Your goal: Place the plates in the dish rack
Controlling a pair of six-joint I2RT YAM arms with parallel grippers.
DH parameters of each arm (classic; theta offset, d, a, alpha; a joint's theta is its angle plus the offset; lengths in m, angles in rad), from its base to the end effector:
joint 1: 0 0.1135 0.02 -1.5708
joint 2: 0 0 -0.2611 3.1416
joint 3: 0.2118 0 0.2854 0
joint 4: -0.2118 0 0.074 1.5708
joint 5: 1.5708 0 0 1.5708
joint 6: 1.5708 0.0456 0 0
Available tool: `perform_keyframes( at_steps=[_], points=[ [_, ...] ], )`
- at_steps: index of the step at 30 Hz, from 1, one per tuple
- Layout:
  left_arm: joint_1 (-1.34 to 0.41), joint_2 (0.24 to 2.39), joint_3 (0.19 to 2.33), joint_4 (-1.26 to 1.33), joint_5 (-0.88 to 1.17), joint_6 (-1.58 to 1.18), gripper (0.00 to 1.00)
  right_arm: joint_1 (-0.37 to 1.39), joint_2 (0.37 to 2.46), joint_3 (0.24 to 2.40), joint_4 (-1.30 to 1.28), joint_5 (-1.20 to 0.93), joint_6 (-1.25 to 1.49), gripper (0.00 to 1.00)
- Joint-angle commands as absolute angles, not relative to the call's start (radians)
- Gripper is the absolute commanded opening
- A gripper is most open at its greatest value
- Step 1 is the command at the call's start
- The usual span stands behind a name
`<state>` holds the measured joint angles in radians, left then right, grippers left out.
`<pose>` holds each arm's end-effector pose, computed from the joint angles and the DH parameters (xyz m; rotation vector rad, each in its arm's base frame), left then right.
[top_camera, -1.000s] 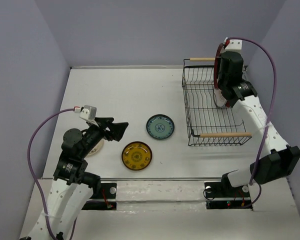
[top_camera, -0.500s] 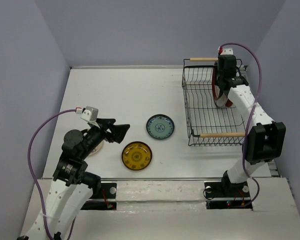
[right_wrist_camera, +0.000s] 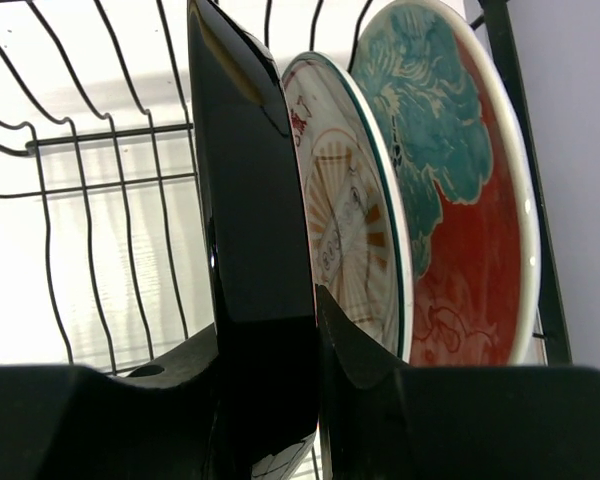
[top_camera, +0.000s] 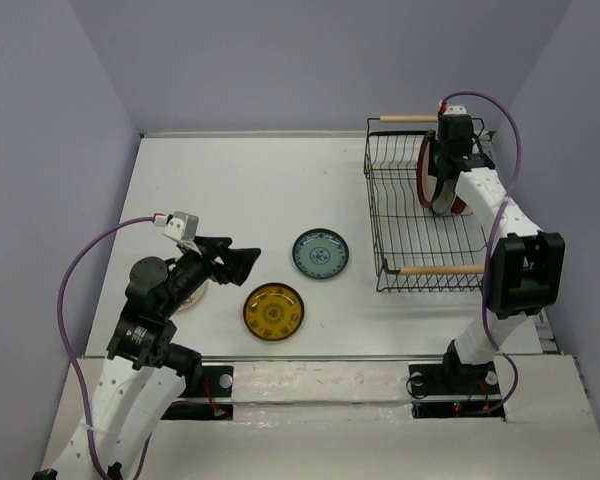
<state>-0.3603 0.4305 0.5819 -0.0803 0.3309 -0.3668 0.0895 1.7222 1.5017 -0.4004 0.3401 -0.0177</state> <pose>0.1504 -0.0725 0.3322 0.2705 1.5374 -0.8265 0.4395 0.0242 0.3011 0.0748 2.1686 -0.3310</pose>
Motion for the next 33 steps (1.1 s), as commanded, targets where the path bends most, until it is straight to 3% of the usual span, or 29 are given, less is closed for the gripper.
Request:
perform_keyframes(
  at_steps=[1, 21, 24, 25, 33],
  points=[
    [-0.365, 0.439, 0.574, -0.054, 0.336, -0.351, 0.99, 0.077, 1.715, 1.539, -0.225, 0.325, -0.003, 0.07],
    [-0.367, 0.459, 0.574, -0.051, 0.344, -0.351, 0.99, 0.067, 1.809, 1.583, -0.224, 0.308, -0.041, 0.07],
    [-0.365, 0.460, 0.572, -0.051, 0.344, -0.353, 0.99, 0.067, 1.819, 1.601, -0.236, 0.311, -0.046, 0.19],
    [-0.367, 0.460, 0.572, -0.052, 0.345, -0.353, 0.99, 0.067, 1.827, 1.606, -0.239, 0.313, -0.046, 0.28],
    [-0.365, 0.462, 0.572, -0.052, 0.342, -0.354, 0.99, 0.067, 1.841, 1.606, -0.250, 0.328, -0.038, 0.50]
  ],
)
